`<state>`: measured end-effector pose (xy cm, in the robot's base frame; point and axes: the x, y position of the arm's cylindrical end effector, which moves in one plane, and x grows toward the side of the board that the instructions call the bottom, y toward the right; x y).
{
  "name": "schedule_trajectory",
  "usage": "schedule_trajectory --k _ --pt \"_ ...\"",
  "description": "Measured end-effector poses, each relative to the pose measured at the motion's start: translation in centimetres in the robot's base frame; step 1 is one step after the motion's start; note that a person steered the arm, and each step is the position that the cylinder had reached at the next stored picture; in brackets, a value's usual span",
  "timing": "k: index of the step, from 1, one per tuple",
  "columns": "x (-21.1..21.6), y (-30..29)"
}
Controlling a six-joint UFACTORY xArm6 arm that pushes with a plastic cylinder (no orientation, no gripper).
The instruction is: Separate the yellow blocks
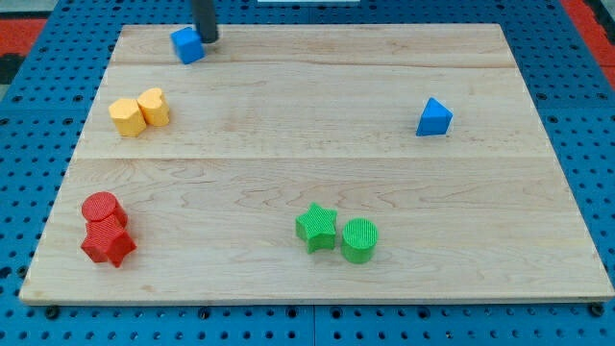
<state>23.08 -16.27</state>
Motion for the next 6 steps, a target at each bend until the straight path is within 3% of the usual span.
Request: schedule_trajectory --k 1,2,3,4,5,6 --pt "1.6 1.1" --pt "8.6 9.9" --pt "19.9 11.7" --pt "22.5 3.1" --pt "22.3 -8.2" --pt "19.3 -10.7"
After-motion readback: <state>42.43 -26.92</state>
